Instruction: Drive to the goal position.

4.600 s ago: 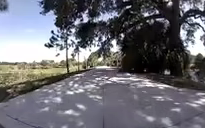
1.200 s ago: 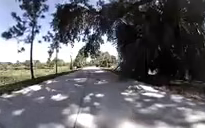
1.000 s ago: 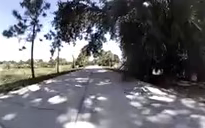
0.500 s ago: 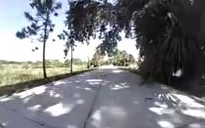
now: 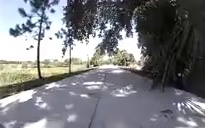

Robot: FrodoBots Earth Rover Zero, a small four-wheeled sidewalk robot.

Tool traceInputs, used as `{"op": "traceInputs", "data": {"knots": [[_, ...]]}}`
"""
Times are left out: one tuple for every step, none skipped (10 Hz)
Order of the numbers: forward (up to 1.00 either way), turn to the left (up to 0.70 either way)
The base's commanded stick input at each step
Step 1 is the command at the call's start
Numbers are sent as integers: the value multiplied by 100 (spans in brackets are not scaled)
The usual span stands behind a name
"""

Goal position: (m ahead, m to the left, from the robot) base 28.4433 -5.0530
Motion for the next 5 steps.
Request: {"op": "traceInputs", "data": {"knots": [[85,0],[85,0],[85,0],[85,0],[85,0]]}}
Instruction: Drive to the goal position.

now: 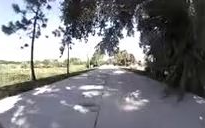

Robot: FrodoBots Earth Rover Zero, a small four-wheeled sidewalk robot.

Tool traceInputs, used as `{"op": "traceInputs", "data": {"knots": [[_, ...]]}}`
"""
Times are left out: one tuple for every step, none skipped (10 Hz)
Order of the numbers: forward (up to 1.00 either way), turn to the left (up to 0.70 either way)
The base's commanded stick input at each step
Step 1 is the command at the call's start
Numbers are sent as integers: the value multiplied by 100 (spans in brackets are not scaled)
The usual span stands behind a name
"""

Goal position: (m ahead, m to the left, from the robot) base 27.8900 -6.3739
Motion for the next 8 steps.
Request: {"op": "traceInputs", "data": {"knots": [[85,0],[85,0],[85,0],[85,0],[85,0],[85,0],[85,0],[85,0]]}}
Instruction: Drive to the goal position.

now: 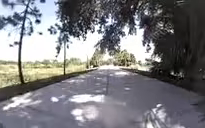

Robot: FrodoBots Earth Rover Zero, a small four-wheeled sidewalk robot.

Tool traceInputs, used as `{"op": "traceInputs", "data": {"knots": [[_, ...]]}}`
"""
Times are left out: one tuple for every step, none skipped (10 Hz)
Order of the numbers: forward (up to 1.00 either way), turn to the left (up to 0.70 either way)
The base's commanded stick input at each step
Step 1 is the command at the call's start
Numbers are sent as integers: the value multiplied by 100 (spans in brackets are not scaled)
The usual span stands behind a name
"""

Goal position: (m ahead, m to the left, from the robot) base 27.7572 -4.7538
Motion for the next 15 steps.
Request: {"op": "traceInputs", "data": {"knots": [[85,0],[85,0],[85,0],[85,0],[85,0],[85,0],[85,0],[85,0],[85,0],[85,0],[85,0],[85,0],[85,0],[85,0],[85,0]]}}
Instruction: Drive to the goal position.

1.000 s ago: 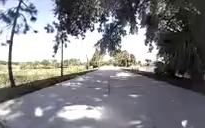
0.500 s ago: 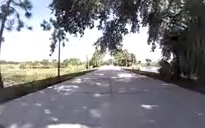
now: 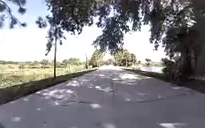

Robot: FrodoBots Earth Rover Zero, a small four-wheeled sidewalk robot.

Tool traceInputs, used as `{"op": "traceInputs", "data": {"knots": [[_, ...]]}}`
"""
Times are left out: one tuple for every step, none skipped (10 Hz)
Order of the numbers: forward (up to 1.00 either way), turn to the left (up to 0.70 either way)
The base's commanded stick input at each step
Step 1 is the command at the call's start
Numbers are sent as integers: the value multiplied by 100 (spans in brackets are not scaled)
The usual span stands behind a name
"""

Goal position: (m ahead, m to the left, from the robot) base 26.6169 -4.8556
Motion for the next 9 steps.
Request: {"op": "traceInputs", "data": {"knots": [[85,0],[85,0],[85,0],[85,0],[85,0],[85,0],[85,0],[85,-6],[85,-31]]}}
